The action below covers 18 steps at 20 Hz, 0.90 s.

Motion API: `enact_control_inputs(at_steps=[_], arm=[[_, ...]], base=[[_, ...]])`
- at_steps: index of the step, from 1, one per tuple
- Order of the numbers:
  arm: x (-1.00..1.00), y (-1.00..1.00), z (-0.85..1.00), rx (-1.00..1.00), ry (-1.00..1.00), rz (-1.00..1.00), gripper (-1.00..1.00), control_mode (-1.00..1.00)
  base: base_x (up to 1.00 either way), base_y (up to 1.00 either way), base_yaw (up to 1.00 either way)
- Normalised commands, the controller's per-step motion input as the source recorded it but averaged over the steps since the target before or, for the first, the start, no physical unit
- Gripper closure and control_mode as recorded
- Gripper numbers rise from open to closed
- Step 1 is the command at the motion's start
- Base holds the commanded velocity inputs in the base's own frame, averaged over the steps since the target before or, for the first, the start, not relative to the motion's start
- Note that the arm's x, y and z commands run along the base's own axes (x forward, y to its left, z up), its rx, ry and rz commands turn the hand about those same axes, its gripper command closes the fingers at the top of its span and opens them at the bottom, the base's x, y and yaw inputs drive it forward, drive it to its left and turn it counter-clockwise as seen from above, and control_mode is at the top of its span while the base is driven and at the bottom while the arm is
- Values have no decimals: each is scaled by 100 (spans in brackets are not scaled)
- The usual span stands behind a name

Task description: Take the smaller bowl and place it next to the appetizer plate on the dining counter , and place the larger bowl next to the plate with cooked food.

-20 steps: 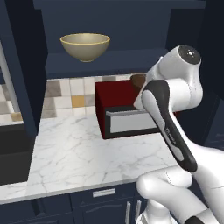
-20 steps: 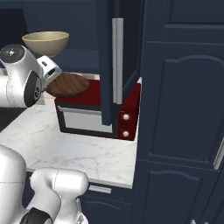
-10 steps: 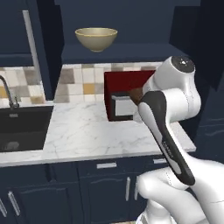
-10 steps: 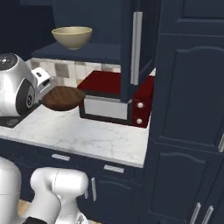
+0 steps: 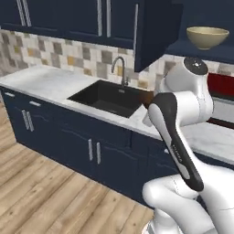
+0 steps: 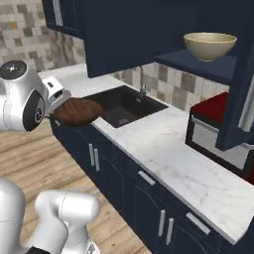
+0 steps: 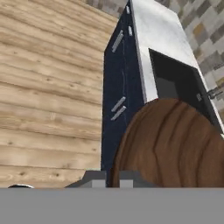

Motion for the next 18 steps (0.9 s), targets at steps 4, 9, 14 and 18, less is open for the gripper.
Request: enact_control_inputs(at_steps=[4,9,14,18], arm=[[0,0,0,0,0,0,100,100],[0,0,0,0,0,0,100,100],[0,0,0,0,0,0,100,100],[0,0,0,0,0,0,100,100]], base=[[-16,5,100],[-15,10,100],[-3,27,100],[22,30,85]])
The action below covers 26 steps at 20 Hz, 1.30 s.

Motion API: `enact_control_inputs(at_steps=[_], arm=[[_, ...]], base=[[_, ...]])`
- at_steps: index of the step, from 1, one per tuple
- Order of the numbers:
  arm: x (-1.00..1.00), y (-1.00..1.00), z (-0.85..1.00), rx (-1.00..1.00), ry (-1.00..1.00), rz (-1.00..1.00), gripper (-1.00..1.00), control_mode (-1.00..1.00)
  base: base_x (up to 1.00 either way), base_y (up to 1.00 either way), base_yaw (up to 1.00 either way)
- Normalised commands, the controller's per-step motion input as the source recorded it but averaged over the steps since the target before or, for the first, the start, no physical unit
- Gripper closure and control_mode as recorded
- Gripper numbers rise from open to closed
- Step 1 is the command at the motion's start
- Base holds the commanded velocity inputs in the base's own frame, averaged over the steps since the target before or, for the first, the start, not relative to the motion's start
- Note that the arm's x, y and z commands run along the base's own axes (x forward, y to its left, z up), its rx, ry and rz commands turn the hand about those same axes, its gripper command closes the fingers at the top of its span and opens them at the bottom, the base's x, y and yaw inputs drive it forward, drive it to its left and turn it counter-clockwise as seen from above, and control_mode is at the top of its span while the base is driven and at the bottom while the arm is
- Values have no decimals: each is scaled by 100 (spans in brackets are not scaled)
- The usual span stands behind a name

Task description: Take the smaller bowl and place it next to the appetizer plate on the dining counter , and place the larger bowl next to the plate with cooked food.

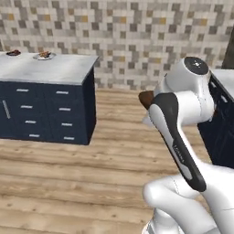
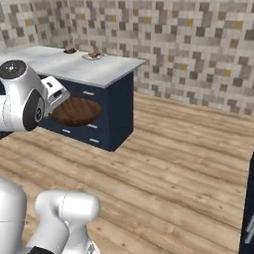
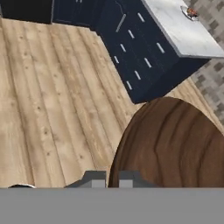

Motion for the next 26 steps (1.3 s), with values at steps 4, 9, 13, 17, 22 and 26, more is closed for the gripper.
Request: enact_control_inputs(at_steps=[4,9,13,17,22,26], arm=[[0,0,0,0,0,0,100,100],[0,0,0,0,0,0,100,100],[0,0,0,0,0,0,100,100],[0,0,0,0,0,0,100,100],[0,0,0,0,0,0,100,100],[0,0,0,0,0,0,100,100]], base=[[100,3,36],[100,-9,23],[100,-37,16],[100,-54,13],[100,-67,14],[100,-72,18]])
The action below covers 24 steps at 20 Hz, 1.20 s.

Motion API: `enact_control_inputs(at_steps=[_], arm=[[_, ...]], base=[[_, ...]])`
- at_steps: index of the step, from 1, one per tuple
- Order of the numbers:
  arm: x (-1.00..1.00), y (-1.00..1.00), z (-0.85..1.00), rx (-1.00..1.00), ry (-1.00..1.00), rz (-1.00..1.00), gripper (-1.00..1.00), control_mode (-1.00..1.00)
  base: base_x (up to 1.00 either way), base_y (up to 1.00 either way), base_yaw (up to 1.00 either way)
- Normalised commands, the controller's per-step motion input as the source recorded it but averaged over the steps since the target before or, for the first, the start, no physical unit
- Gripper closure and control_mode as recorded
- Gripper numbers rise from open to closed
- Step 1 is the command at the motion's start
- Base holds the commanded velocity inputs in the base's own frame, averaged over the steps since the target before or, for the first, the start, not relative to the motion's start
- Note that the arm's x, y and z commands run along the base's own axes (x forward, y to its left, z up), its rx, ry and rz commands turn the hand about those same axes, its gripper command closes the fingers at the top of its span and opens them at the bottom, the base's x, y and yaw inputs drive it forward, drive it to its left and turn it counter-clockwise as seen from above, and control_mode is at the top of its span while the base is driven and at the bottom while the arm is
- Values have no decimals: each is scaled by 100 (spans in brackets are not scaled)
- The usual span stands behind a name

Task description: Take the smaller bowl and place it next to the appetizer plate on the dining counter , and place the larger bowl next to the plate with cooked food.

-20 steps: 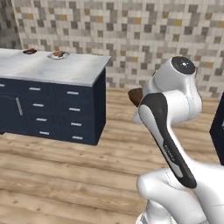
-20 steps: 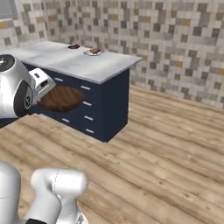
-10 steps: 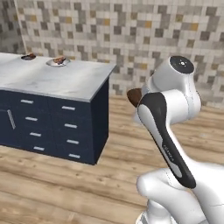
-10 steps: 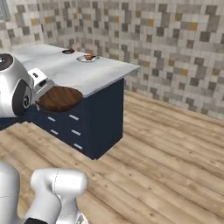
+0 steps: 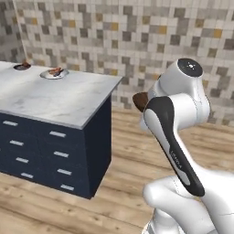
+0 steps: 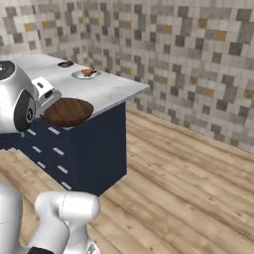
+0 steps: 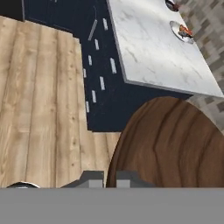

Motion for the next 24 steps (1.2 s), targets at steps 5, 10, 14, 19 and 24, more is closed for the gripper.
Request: enact_control_inputs(at_steps=[5,10,14,19,24], arm=[[0,0,0,0,0,0,100,100],[0,0,0,0,0,0,100,100],[0,0,0,0,0,0,100,100],[0,0,0,0,0,0,100,100],[0,0,0,0,0,0,100,100]], base=[[100,-71,20],[100,-71,21],[100,-62,27],[100,-55,37],[100,-63,38]])
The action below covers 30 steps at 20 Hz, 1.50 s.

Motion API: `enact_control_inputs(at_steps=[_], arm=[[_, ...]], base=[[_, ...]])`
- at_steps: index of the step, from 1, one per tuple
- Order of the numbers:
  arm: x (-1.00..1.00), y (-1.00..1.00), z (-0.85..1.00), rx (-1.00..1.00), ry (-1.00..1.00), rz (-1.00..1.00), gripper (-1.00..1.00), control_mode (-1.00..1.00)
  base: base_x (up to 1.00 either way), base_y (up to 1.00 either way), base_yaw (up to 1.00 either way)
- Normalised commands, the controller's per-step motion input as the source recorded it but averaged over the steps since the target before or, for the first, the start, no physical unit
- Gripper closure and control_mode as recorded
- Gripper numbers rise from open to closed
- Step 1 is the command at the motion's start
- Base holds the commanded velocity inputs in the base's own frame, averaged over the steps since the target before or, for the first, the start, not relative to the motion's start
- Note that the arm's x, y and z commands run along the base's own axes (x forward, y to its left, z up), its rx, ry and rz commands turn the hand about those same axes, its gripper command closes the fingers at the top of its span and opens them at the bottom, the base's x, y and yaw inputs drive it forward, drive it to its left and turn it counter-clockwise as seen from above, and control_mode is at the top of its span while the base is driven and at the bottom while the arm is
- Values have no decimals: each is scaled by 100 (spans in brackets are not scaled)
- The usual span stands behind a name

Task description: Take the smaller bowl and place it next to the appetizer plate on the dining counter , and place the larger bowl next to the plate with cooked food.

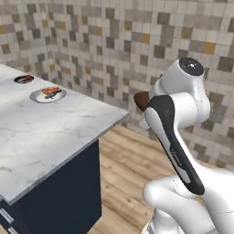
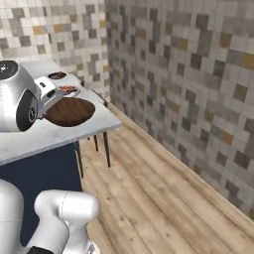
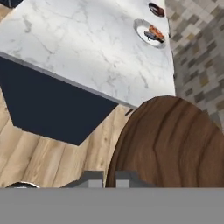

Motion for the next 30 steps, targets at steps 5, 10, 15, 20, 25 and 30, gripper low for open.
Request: enact_control_inputs(at_steps=[5,10,15,20,25,30], arm=[[0,0,0,0,0,0,100,100],[0,0,0,0,0,0,100,100],[0,0,0,0,0,0,100,100],[0,0,0,0,0,0,100,100],[0,0,0,0,0,0,100,100],[0,0,0,0,0,0,100,100]], base=[[100,-73,36],[100,-75,36],[100,-75,38],[100,-77,40],[100,-73,41],[100,-70,42]])
